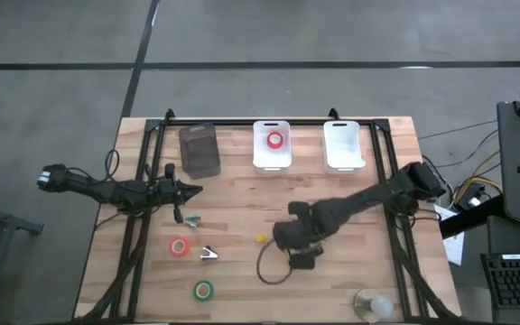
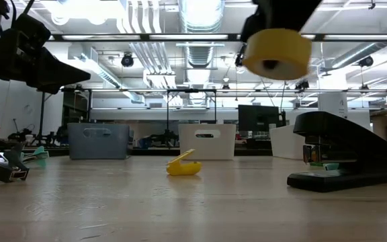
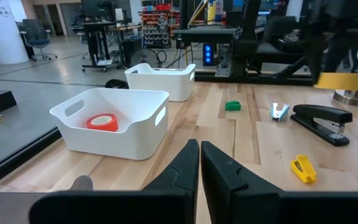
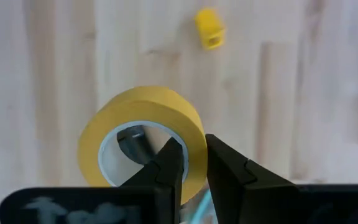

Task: Pick and place Stapler, Stapler remover, tape
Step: Put the yellow tape into the left white bin

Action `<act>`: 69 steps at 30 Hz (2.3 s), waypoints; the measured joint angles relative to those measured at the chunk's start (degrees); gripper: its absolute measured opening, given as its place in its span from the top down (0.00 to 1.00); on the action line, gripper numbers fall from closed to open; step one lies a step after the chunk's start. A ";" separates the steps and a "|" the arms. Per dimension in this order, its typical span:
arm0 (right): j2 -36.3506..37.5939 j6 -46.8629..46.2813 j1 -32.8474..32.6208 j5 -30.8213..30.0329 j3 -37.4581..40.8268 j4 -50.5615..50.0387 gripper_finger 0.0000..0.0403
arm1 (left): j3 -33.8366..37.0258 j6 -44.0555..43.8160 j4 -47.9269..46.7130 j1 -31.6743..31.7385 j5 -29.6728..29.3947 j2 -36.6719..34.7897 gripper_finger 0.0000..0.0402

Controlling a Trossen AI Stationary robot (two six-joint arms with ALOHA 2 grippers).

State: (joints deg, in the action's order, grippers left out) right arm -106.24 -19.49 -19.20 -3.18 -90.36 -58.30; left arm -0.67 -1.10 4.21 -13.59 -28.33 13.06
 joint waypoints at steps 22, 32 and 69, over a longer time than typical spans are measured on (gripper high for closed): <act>-0.94 20.31 30.38 -4.07 -11.62 1.53 0.87 | 0.00 0.00 0.00 0.00 0.02 0.00 0.95; -8.24 18.53 49.05 5.32 -17.77 4.86 0.87 | 0.00 0.00 0.00 -0.02 0.00 0.00 0.95; -30.51 16.48 54.07 4.95 -35.70 -8.83 0.87 | -0.02 0.00 0.00 -0.02 0.00 -0.01 0.95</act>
State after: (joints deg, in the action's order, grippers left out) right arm -136.75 -3.01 34.87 1.76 -126.06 -67.13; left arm -0.68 -1.10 4.21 -13.61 -28.34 13.05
